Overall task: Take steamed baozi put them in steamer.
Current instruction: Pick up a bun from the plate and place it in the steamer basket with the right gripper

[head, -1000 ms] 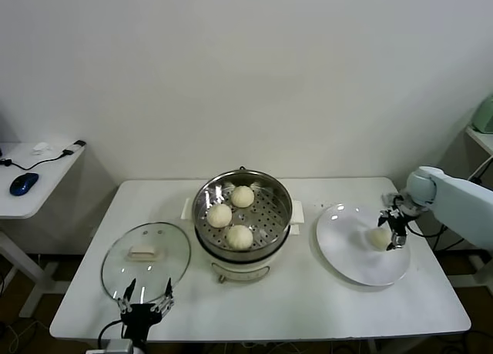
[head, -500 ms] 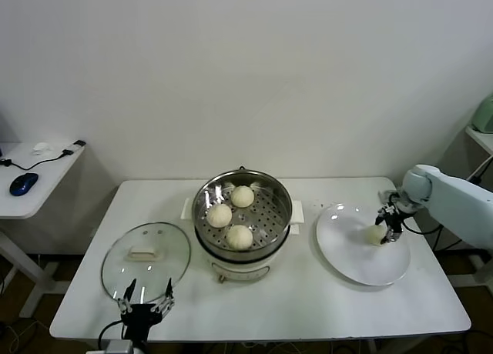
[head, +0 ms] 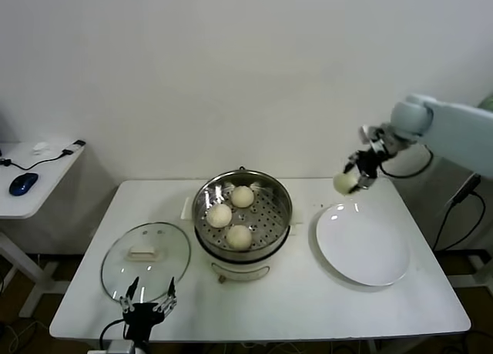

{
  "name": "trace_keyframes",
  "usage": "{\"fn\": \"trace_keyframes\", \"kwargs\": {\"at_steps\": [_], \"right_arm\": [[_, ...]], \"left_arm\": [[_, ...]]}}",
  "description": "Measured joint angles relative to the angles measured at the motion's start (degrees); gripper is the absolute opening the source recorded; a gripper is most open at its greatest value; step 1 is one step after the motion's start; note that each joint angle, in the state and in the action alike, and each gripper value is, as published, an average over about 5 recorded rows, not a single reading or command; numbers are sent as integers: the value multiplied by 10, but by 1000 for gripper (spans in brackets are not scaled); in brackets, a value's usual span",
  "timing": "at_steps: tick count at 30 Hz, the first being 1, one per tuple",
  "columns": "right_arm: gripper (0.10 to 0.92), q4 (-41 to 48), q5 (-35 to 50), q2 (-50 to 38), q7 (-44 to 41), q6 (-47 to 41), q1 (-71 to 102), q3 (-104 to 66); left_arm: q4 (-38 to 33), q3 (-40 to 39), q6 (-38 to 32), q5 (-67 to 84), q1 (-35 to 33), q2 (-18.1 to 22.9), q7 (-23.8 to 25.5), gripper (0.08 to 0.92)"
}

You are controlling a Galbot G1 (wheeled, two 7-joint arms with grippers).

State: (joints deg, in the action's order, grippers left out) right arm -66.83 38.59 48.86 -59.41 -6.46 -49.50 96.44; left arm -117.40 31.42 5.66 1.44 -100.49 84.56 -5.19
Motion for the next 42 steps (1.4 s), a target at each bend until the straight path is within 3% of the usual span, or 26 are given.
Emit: {"fn": "trace_keyframes", "kwargs": {"at_steps": [7, 14, 37, 42], "right_arm": [[634, -105, 116, 62, 35, -53, -93, 50], [636, -135, 165, 133, 88, -94, -82, 62], [637, -67, 145, 211, 186, -147, 64, 50], [718, -62, 143, 214, 188, -145, 73, 44]], "left_arm": [[0, -2, 2, 2, 5, -1, 1, 823], [1, 2, 2, 6, 8, -2, 2, 823], [9, 5, 2, 19, 21, -6, 2, 823], [7, 6, 3, 22, 20, -7, 2, 823]]}}
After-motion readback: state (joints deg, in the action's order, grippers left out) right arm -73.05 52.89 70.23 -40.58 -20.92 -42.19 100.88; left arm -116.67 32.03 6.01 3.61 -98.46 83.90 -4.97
